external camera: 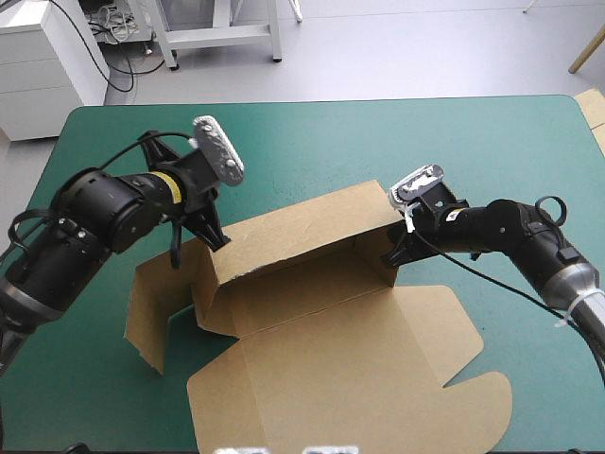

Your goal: Fold the box

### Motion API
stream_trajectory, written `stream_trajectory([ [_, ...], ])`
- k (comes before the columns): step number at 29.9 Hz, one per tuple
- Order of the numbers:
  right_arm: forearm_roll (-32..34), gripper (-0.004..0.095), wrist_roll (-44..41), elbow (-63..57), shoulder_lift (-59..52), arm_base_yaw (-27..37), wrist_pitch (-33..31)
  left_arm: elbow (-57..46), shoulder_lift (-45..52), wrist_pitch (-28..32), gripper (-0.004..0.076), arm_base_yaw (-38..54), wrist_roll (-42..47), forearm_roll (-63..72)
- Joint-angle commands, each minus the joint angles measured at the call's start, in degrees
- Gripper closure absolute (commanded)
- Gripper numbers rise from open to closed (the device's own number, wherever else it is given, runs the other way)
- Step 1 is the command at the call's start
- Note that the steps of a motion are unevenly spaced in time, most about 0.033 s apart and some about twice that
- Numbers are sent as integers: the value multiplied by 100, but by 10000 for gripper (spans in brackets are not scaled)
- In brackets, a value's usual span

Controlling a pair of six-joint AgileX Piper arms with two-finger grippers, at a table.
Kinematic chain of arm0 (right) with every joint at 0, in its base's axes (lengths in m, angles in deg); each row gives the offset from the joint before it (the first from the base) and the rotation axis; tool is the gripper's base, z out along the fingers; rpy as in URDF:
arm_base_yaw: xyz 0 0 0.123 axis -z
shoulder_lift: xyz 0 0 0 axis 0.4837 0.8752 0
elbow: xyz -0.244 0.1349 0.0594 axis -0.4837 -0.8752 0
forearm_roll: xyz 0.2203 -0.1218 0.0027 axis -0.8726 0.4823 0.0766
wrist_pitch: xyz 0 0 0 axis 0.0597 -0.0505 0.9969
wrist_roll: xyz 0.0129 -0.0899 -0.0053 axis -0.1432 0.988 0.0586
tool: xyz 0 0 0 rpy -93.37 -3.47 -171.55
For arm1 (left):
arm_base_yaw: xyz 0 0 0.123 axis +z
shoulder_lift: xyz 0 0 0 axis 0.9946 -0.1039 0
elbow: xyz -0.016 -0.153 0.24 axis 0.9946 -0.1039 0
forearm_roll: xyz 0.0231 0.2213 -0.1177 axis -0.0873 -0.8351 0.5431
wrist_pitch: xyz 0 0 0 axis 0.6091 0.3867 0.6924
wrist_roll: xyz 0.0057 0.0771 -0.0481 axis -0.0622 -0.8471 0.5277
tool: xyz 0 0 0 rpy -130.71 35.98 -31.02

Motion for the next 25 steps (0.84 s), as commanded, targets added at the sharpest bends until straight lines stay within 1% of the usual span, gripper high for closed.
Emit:
stream_trajectory([
  [1,-57,928,-7,176,-176,-8,185,207,146,317,710,706,355,270],
  [6,-57,928,-49,255,-187,-8,177,207,146,487,717,1408,1074,244],
  [8,38,928,-269,344,-187,-8,162,207,156,532,717,1575,1364,244],
  [10,378,928,-689,470,-207,-8,162,207,156,545,717,1652,1536,244],
  [15,1896,928,-2128,715,-314,-8,110,207,156,648,717,1652,1552,228],
  [17,2390,929,-2519,737,-329,2,37,207,156,716,717,1652,1552,228],
  [20,2630,929,-2809,737,-306,2,-34,207,156,794,717,1652,1552,228],
  [25,2633,928,-2935,737,-280,2,43,207,156,867,717,1652,1552,247],
])
